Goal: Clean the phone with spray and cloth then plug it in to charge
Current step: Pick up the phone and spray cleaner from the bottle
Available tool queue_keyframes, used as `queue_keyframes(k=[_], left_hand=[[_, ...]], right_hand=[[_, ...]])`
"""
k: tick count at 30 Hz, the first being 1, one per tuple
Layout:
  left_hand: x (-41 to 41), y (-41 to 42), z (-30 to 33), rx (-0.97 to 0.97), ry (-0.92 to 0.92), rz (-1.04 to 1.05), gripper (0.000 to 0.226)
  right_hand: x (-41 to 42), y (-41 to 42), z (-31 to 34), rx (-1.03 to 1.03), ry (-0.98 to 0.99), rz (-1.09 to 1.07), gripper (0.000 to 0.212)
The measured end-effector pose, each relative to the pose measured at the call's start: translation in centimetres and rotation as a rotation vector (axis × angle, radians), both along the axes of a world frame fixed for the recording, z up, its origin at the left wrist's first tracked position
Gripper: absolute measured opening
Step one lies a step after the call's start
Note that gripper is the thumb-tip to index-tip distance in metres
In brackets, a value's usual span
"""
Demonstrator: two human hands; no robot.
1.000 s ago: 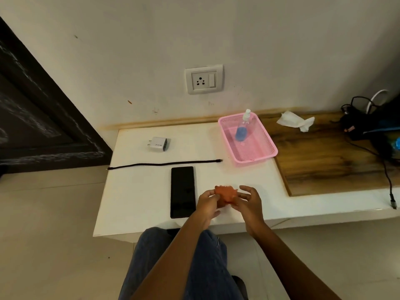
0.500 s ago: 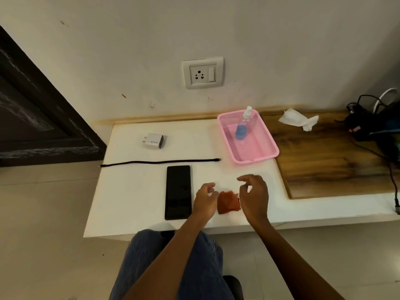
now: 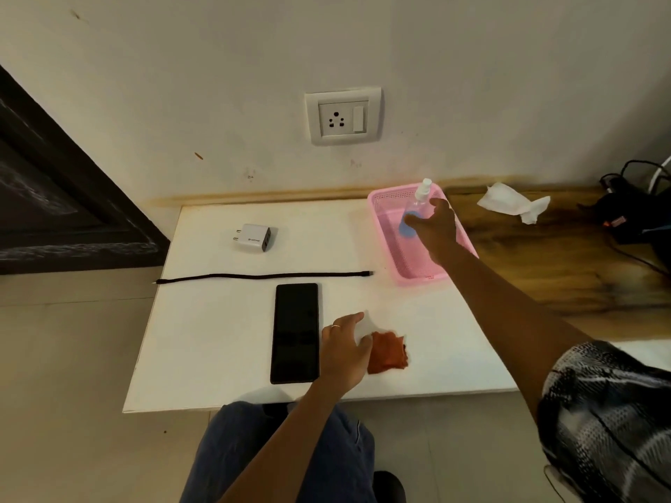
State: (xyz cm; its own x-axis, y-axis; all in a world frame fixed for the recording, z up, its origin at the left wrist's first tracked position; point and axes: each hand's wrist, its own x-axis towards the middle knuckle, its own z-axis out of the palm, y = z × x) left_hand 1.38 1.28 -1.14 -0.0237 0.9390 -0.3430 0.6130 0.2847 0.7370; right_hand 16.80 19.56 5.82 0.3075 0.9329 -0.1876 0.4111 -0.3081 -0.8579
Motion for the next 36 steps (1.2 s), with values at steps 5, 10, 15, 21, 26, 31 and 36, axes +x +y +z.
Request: queue_keyframes(k=[5, 10, 15, 21, 26, 31, 36], left_hand=[[0.0, -0.5, -0.3, 0.046, -0.011, -0.013, 0.042], [-0.2, -0.6, -0.7, 0.057, -0.074, 0.020, 0.037], [-0.4, -1.1, 0.2, 0.010, -0.268, 0.112, 0.032], [-1.8, -2.2, 1.1, 0.021, -0.321, 0.231, 0.028], [-3.0, -2.9, 2.5, 0.077, -0.274, 0.274, 0.028], [-4.9, -3.7, 3.6, 0.165, -0.066, 0.397, 0.028], [-6.4, -3.2, 3.6, -0.006, 0.163, 0.537, 0.065]], right_hand=[[-0.2, 0.1, -1.6, 0.042, 0.032, -0.048, 0.054], [-0.4, -0.2, -2.1, 0.078, -0.063, -0.083, 0.047], [-0.5, -1.4, -1.6, 0.116, -0.066, -0.105, 0.046], [-1.8, -4.3, 0.2, 0.264, -0.015, -0.128, 0.044], [-3.8, -7.7, 2.1, 0.388, -0.009, -0.088, 0.045], [-6.5, -12.8, 2.4, 0.380, 0.076, 0.022, 0.042], [-8.5, -17.0, 1.2, 0.287, 0.095, 0.086, 0.040]])
